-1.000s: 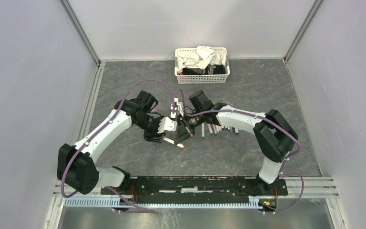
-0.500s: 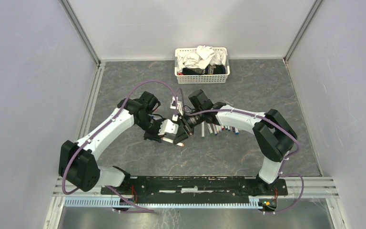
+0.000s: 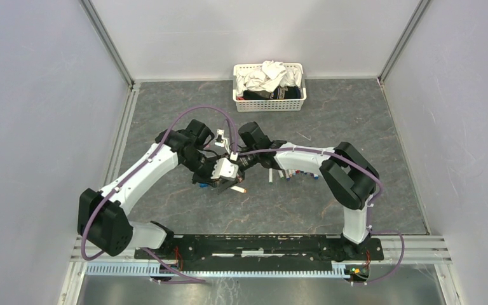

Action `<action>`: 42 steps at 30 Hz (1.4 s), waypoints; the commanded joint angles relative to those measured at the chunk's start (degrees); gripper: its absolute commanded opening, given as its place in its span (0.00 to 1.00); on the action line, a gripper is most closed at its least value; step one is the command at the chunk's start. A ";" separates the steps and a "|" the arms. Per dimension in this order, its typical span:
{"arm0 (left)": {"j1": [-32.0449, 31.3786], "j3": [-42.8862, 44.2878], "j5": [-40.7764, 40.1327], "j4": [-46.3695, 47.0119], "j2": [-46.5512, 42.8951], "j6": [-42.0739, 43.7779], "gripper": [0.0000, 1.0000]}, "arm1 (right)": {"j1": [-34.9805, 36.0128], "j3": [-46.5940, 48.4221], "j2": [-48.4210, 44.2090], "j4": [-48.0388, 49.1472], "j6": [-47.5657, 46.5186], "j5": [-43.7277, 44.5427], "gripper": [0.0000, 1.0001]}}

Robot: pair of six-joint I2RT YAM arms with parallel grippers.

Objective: Open the pen caps

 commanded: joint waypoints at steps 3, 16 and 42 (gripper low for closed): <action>-0.21 0.67 -3.81 0.54 -1.93 2.73 0.02 | -1.36 -3.88 -3.08 -1.82 -2.19 1.80 0.00; 11.55 7.89 -8.17 -1.47 4.00 10.86 0.02 | -6.07 -28.16 -20.98 -9.28 -11.98 4.63 0.00; 6.24 -6.40 -10.33 31.44 15.48 -12.82 0.23 | -18.38 -12.60 -12.89 -8.16 -8.41 64.46 0.19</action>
